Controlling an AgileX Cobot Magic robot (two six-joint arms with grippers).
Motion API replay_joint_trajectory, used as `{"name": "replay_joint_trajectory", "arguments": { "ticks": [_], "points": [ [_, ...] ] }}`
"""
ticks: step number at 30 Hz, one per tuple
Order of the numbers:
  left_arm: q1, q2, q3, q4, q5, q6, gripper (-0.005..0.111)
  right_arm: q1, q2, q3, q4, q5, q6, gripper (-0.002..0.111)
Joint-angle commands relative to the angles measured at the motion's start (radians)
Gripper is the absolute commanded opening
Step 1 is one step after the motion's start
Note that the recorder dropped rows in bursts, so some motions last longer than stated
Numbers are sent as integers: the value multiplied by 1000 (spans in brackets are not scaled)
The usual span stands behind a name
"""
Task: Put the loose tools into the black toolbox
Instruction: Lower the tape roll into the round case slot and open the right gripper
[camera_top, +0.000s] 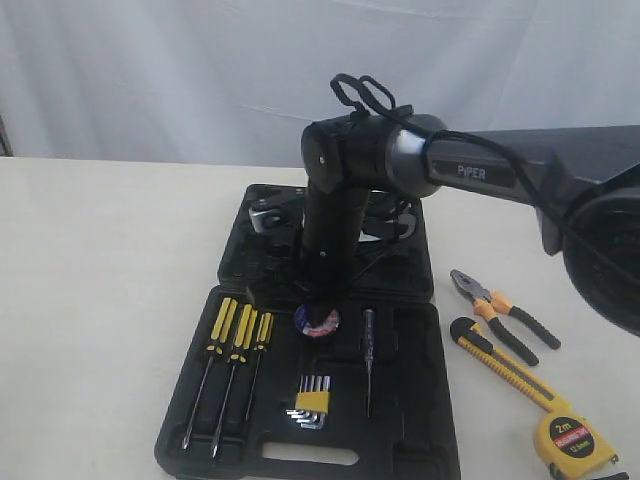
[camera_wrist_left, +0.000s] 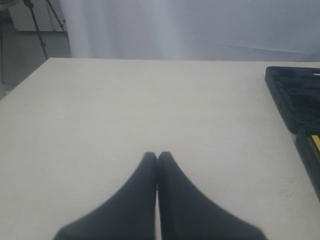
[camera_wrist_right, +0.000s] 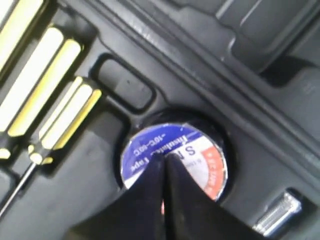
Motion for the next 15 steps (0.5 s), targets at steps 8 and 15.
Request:
{"name": "replay_joint_trajectory", "arguments": {
  "ticks": [8,15],
  "points": [
    [-5,-1,3,0,-5,-6,0,-6,27,0,-14,16,-5,0],
    [-5,-1,3,0,-5,-6,0,-6,25,-32,-14,21,-21,0]
  ]
}}
